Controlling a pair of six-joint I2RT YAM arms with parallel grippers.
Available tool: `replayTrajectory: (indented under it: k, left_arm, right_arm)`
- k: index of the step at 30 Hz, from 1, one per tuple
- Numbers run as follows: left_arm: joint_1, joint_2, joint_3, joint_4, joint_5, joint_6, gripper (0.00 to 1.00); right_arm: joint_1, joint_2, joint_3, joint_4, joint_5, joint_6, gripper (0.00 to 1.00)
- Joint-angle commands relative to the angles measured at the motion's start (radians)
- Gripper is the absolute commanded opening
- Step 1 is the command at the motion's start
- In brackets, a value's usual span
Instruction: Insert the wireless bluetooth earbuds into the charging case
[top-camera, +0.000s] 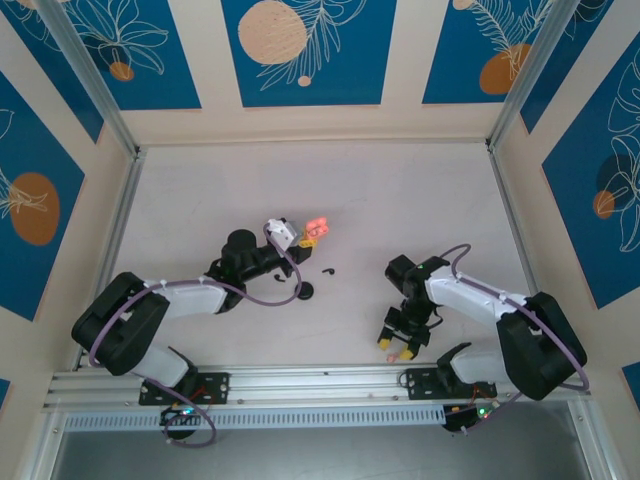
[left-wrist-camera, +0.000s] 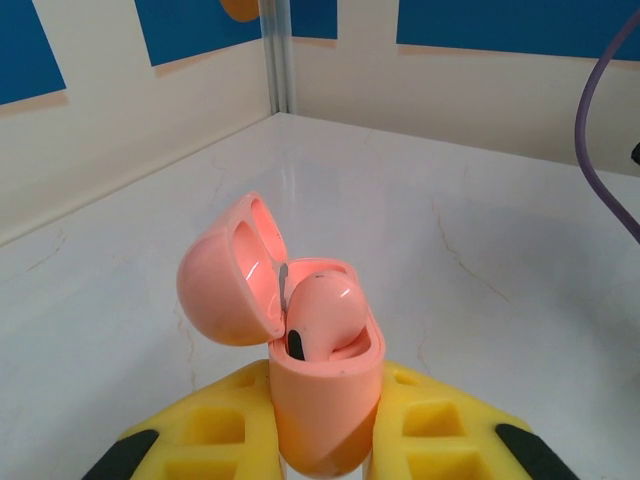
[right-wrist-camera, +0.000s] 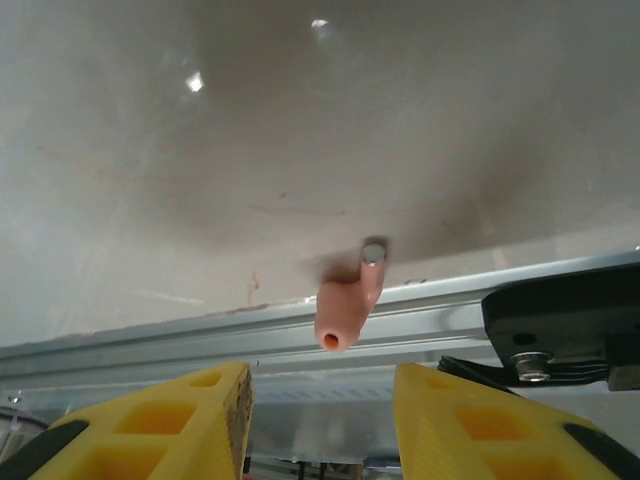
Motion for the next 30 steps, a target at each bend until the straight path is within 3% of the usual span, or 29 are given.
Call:
replayTrajectory:
  k: [1,10,23,30]
  left_arm:
    - [-0.006,-0.015,-0.012,0.013,-0.002,0.013,0.13]
    - [-0.007,-0.023,-0.02,0.01,-0.013,0.018,0.13]
    - [-0.007,-0.024,-0.023,0.011,-0.017,0.023,0.13]
    - [-0.007,-0.025,-0.024,0.008,-0.024,0.022,0.13]
  right_arm:
    - [0.02,0.034,0.006,0.002,0.019,0.034,0.41]
    - [0.095,0.116,-0.003,0.049,0.006,0.085,0.39]
    - [0.099,0.165,-0.004,0.102,0.012,0.1,0.3]
    - [0.068,0.166,0.083,0.144,0.032,0.07,0.22]
